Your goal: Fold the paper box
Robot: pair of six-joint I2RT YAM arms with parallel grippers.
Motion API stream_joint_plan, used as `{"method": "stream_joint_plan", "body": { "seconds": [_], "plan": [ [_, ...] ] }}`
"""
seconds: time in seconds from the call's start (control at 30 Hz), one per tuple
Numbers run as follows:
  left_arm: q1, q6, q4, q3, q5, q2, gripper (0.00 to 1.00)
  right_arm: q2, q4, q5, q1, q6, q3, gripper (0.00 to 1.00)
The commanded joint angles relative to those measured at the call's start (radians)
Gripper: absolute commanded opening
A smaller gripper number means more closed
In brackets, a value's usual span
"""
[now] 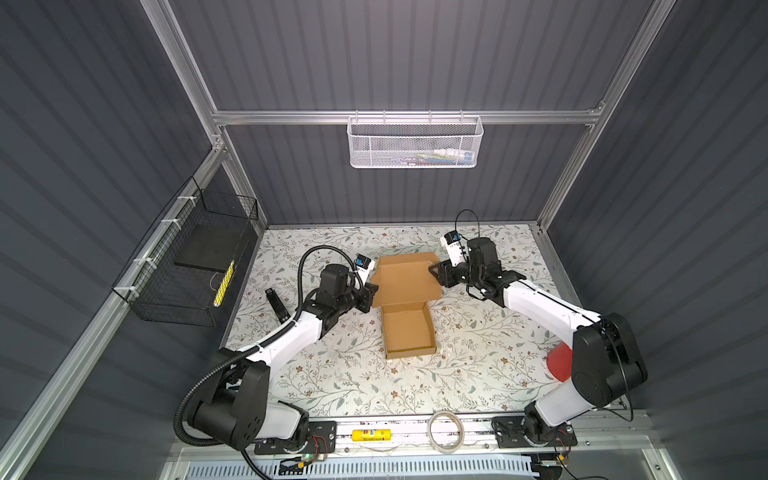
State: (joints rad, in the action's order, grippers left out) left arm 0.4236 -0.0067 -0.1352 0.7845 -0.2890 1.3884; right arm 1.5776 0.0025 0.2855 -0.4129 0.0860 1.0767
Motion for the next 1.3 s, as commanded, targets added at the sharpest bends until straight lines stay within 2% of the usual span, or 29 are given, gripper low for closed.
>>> {"method": "stream_joint_plan", "body": {
  "seconds": [0.0, 0.13, 0.3, 1.1, 1.27],
  "plan": [
    [-0.006, -0.017, -0.045, 0.006, -0.001, 0.011, 0.00, -0.007, -0.014, 0.038, 0.000, 0.023, 0.011, 0.48],
    [-0.006, -0.025, -0.049, 0.009, -0.003, 0.016, 0.00, -0.014, -0.049, 0.039, 0.000, 0.027, 0.011, 0.41],
    [-0.006, -0.032, -0.053, 0.005, 0.002, 0.013, 0.00, -0.035, -0.071, 0.030, -0.004, 0.032, 0.003, 0.37],
    [-0.006, -0.036, -0.047, 0.018, -0.029, 0.033, 0.00, -0.013, -0.093, 0.021, -0.036, 0.014, 0.047, 0.28],
    [-0.006, -0.041, -0.052, 0.021, -0.033, 0.038, 0.00, -0.004, -0.091, -0.018, -0.038, 0.015, 0.049, 0.22]
  ]
}}
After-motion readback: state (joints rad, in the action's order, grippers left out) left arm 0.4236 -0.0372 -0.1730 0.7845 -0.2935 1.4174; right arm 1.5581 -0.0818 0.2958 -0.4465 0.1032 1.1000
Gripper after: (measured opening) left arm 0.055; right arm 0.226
